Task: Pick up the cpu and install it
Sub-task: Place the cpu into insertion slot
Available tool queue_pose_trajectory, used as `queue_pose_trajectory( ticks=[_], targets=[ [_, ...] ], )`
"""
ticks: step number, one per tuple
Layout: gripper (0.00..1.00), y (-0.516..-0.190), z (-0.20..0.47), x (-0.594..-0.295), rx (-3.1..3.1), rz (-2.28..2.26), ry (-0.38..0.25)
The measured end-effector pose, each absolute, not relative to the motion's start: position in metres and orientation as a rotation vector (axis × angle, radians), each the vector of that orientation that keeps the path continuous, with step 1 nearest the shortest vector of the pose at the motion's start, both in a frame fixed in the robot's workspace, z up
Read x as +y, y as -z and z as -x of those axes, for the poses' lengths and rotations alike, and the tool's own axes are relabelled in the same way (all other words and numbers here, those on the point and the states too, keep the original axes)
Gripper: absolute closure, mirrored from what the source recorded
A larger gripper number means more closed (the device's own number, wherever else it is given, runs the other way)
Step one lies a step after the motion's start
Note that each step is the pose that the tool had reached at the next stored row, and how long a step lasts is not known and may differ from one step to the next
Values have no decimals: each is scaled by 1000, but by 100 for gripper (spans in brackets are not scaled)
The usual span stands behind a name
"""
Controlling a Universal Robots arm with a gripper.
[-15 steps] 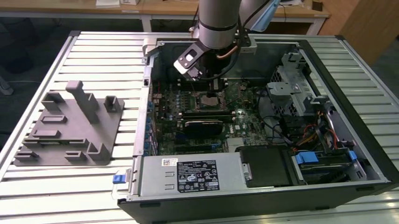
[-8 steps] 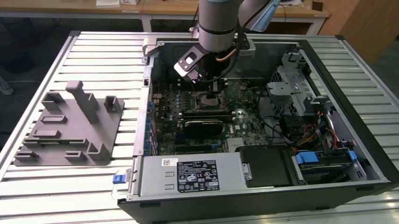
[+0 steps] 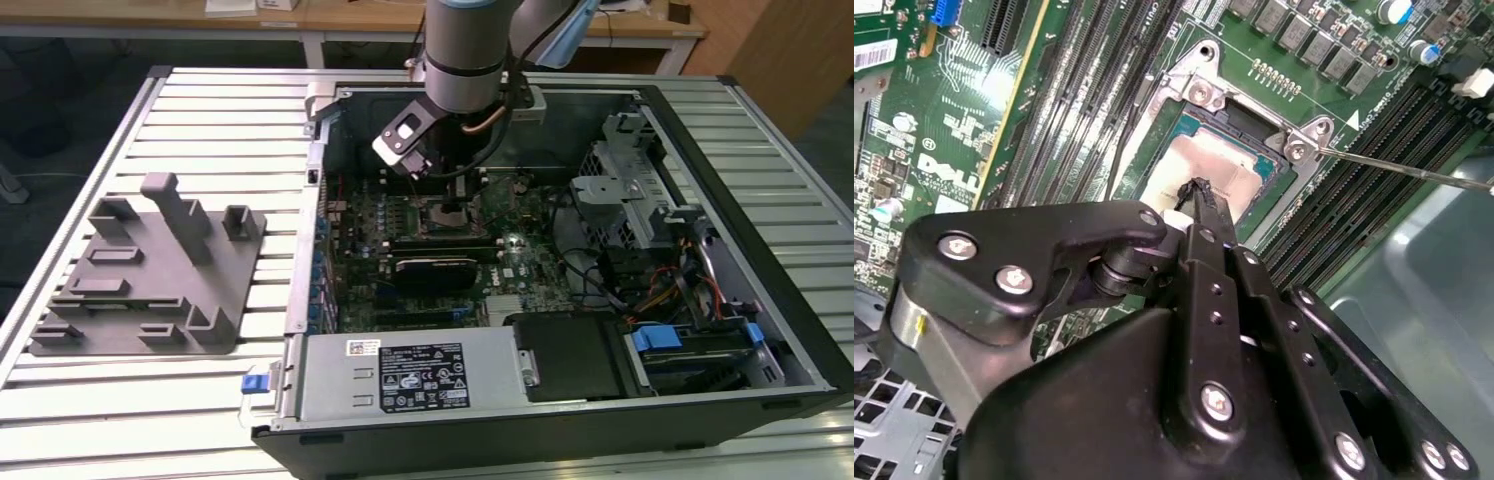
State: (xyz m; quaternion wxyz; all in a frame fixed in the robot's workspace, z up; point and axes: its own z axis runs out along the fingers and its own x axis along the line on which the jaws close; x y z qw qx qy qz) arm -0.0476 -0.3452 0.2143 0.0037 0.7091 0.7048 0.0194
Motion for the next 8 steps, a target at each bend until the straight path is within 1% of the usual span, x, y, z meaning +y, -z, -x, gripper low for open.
queue_pose_trajectory(
  ticks=[8],
  targets=[
    [89, -209, 48, -344, 2207, -2220, -54]
  ],
)
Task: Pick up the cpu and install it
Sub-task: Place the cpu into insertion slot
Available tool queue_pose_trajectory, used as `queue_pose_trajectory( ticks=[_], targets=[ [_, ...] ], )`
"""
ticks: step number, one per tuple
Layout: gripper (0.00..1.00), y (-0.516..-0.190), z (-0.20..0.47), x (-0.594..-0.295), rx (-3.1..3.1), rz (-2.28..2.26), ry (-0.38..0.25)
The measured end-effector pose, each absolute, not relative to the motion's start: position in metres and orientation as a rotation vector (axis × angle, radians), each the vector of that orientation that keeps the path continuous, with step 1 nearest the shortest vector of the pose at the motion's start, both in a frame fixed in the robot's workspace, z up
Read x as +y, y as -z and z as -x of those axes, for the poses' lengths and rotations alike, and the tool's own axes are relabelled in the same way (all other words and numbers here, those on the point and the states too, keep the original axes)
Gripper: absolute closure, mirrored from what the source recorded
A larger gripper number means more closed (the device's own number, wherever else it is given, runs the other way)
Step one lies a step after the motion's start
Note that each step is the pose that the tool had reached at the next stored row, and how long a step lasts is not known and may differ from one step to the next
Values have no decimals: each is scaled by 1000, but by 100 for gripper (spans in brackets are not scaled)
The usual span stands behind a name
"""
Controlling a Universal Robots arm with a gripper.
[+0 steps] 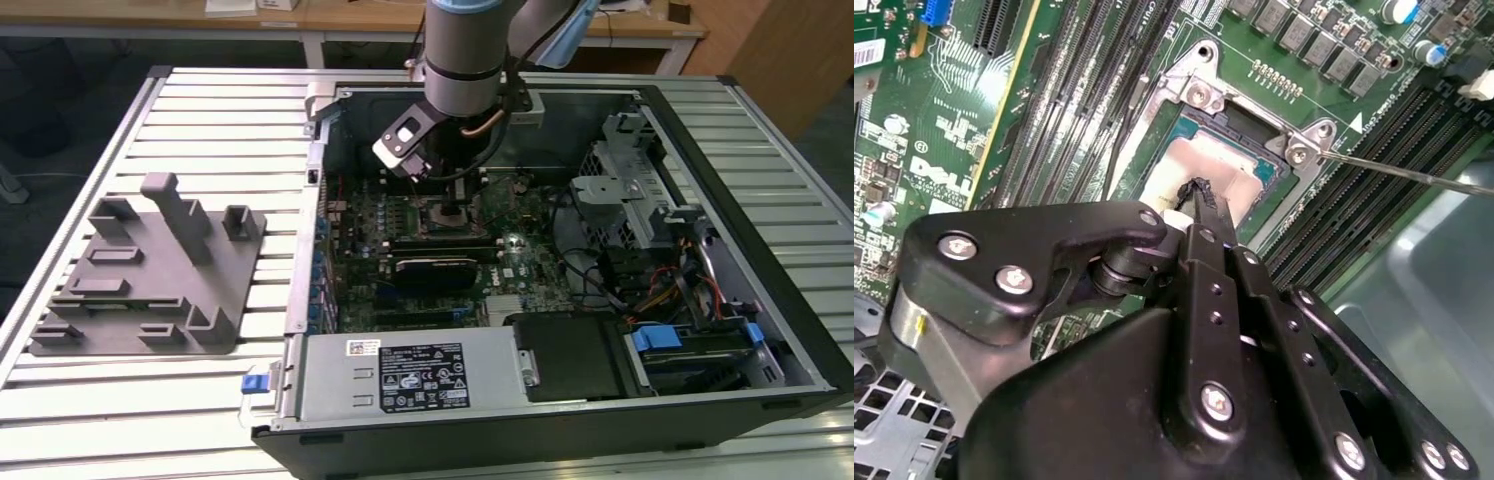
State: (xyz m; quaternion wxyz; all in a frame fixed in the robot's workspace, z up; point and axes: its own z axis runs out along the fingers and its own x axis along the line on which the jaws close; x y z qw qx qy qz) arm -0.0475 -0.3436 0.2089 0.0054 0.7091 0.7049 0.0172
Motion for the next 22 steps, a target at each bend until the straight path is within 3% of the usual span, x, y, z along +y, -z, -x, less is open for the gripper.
queue_pose_trajectory(
  ticks=[22],
  targets=[
    [89, -199, 48, -343, 2208, -2221, -51]
  ],
)
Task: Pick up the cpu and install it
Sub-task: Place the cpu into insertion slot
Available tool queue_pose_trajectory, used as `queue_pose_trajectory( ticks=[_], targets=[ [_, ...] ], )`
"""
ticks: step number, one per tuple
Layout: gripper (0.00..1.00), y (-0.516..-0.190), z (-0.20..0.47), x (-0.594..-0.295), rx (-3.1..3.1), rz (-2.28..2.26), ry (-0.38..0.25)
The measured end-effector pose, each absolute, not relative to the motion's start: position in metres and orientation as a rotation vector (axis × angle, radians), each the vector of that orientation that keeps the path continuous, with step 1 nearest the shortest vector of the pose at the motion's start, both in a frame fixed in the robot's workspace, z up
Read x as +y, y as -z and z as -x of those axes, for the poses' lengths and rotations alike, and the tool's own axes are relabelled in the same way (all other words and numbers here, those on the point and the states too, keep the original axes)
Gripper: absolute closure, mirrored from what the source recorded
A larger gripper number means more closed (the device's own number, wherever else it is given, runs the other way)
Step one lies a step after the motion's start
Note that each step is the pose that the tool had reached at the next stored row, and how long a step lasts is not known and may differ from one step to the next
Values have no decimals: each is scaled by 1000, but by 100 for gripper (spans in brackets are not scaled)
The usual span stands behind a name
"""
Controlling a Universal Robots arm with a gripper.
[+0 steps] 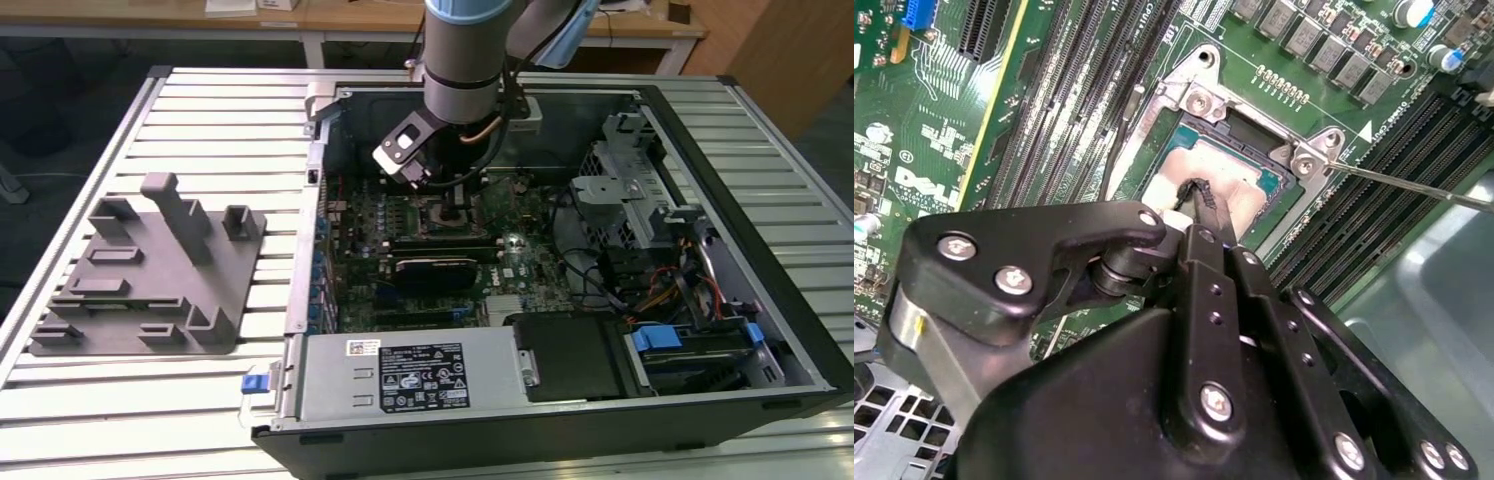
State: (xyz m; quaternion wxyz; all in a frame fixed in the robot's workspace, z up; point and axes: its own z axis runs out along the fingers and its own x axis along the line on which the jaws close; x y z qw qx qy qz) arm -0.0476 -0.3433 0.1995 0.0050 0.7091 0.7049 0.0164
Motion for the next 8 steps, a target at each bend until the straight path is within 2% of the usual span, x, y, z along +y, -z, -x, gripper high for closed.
queue_pose_trajectory(
  ticks=[8],
  targets=[
    [89, -198, 48, -343, 2208, -2221, -52]
  ],
)
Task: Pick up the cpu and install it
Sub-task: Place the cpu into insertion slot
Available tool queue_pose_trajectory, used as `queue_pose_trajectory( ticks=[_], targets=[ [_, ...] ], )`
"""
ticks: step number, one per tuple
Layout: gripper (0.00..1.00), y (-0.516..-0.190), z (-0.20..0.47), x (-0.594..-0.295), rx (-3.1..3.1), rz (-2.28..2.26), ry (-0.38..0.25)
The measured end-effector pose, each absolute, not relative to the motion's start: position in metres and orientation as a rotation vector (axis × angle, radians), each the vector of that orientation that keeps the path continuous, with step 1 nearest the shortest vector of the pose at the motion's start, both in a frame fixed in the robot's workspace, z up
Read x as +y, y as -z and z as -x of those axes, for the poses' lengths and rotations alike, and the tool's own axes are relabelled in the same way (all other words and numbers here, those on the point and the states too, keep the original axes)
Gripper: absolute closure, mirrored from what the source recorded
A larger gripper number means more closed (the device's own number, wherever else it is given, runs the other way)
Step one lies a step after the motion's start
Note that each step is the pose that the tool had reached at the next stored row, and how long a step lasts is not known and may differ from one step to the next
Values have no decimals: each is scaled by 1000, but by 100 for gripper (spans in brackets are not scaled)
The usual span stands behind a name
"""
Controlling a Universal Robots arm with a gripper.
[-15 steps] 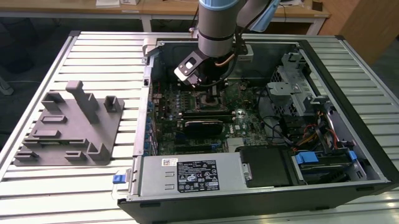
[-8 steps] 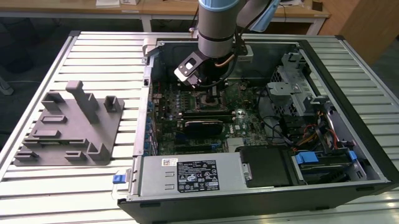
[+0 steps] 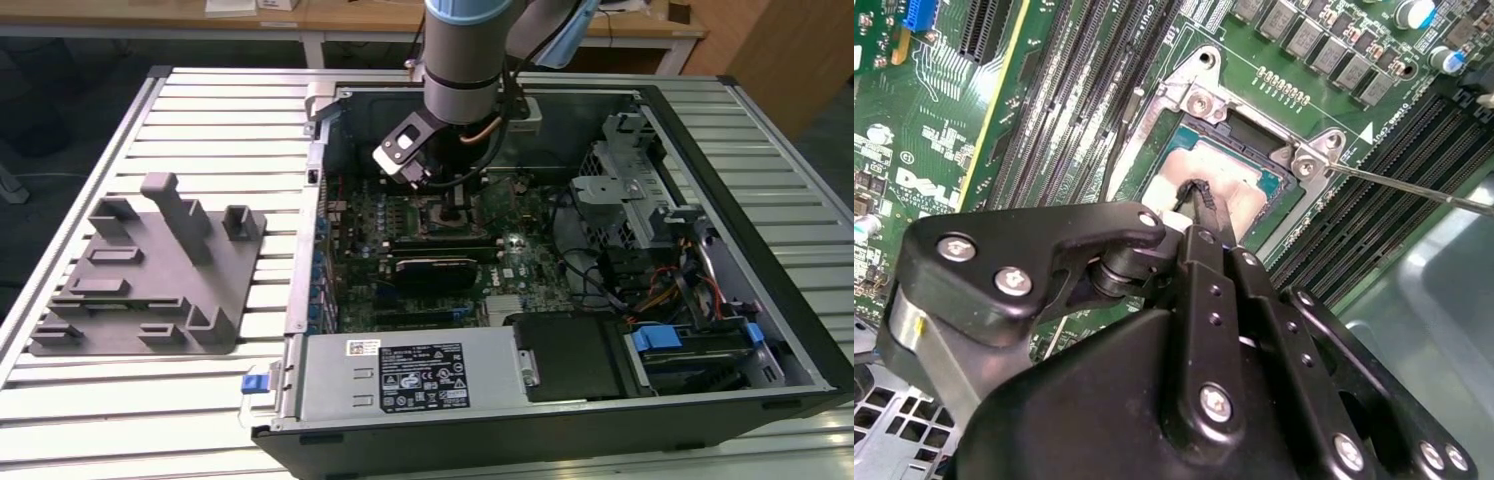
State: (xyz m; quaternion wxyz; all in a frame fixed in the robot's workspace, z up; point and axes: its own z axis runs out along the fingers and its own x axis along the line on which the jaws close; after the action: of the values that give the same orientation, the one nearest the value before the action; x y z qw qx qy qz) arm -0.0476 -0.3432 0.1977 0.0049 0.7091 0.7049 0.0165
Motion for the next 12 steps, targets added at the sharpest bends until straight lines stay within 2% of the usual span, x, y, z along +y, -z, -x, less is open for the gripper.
queue_pose_trajectory(
  ticks=[12],
  targets=[
    [89, -211, 48, -343, 2208, -2221, -52]
  ],
)
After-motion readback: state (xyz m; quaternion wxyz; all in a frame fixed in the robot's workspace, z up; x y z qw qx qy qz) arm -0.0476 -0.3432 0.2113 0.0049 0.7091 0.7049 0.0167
